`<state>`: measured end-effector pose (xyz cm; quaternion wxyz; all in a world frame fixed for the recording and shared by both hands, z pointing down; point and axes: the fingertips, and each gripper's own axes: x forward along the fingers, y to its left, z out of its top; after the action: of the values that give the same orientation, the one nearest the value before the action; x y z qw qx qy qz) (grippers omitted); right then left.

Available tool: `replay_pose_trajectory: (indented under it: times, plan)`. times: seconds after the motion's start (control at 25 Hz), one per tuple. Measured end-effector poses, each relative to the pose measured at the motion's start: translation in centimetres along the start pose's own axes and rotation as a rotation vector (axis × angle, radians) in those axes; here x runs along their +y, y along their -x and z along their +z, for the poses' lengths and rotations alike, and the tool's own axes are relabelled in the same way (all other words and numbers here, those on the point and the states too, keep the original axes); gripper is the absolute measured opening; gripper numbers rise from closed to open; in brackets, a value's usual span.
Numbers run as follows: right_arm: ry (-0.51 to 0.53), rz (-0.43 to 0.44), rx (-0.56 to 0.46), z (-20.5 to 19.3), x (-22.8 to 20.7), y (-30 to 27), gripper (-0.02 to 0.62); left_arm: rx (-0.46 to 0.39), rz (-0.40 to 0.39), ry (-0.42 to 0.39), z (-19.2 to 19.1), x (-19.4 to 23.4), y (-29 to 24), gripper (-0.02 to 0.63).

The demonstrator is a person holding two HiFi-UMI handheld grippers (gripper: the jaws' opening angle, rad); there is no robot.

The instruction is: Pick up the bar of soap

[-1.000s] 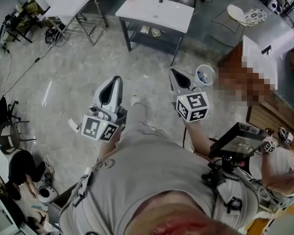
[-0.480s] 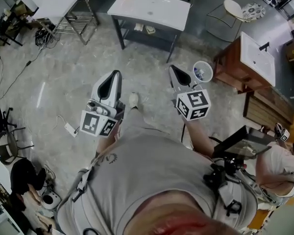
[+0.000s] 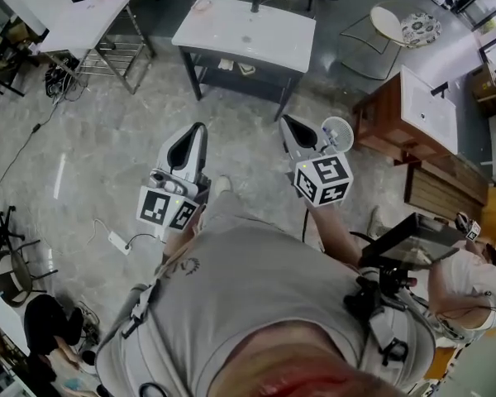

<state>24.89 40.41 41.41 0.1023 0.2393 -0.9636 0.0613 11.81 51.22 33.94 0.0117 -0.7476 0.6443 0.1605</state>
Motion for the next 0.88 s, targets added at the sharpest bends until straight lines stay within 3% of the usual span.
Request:
replay_pose_trajectory:
  times: [0.44,0.64,0.88]
  plan:
    - [-0.015,-0.069,0.021,3.3,-1.7,-8.3,0.003,0.048,-0.115,0.038,0.1,8.6,-6.6,-0.002]
    - [-0.02,-0.128,0.026,3.2,-2.5,-10.6,0.003,0.072,-0.198,0.029,-0.9,10.8,-8.6,-0.002]
    - [-0.031,-0.138,0.052,2.3,-1.8,-13.0,0.003,0.059,-0.221,0.035,-0.9,13.2,-10.0,-0.003]
